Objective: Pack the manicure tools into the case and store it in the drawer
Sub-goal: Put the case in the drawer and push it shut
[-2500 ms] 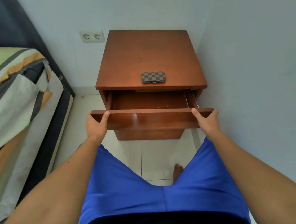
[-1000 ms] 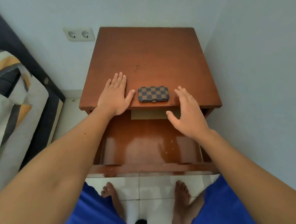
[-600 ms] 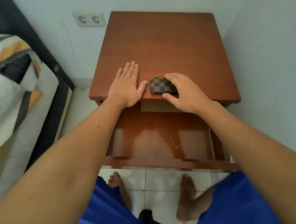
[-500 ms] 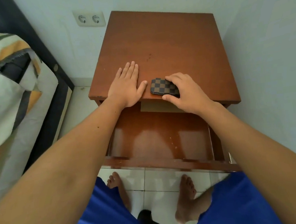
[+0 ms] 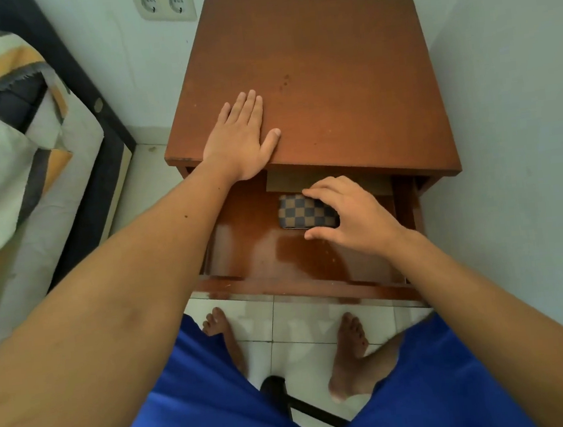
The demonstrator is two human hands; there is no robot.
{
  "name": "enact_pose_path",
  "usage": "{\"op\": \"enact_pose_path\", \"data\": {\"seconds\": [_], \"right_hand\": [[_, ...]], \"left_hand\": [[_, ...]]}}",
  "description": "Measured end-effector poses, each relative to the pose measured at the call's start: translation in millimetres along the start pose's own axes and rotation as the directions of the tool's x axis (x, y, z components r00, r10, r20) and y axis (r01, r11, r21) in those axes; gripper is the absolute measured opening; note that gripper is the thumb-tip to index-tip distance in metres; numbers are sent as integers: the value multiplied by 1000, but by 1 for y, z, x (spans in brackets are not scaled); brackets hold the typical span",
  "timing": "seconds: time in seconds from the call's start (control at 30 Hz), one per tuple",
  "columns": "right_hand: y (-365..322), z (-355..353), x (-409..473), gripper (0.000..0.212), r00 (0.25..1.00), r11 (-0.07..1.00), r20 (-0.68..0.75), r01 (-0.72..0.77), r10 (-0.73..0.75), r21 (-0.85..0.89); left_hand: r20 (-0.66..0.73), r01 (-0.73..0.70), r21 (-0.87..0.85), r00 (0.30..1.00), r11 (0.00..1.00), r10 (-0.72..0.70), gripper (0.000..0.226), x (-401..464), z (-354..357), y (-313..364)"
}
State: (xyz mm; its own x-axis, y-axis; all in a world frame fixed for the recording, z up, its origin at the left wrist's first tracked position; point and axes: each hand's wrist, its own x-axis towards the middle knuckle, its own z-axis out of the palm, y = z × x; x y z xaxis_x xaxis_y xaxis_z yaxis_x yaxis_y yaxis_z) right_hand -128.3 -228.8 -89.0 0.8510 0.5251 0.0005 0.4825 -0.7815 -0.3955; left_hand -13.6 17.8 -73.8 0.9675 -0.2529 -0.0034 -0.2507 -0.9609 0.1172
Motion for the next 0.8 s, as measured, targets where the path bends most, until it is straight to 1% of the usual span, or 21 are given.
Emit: {"op": "enact_pose_path", "data": {"seconds": [0.17, 0.27, 0.33, 0.43, 0.6, 0.67, 0.8], "right_hand": [[10, 31, 4, 85, 983, 993, 141, -119, 115, 19], [14, 48, 7, 90, 962, 988, 227, -156, 154, -12], [17, 56, 8, 93, 951, 985, 260, -173, 170, -12], [19, 63, 11, 93, 949, 985, 269, -170, 165, -4], [18, 65, 12, 90, 956, 989, 255, -134, 146, -64], [16, 62, 11, 91, 957, 989, 255, -121, 138, -81], [8, 45, 1, 89, 970, 994, 221, -88, 99, -61]], "left_hand": [[-3, 2, 6, 1000, 1000, -2, 83, 0, 1, 2], [-7, 3, 11, 1000, 1000, -3, 82, -1, 2, 1], [-9, 2, 14, 1000, 1000, -1, 82, 0, 2, 1], [-17, 2, 15, 1000, 1000, -2, 82, 2, 3, 0], [-24, -3, 18, 1000, 1000, 4, 82, 2, 5, 0], [-24, 5, 21, 1000, 1000, -5, 82, 1, 4, 1], [-17, 7, 16, 1000, 1000, -7, 81, -1, 1, 3]]}}
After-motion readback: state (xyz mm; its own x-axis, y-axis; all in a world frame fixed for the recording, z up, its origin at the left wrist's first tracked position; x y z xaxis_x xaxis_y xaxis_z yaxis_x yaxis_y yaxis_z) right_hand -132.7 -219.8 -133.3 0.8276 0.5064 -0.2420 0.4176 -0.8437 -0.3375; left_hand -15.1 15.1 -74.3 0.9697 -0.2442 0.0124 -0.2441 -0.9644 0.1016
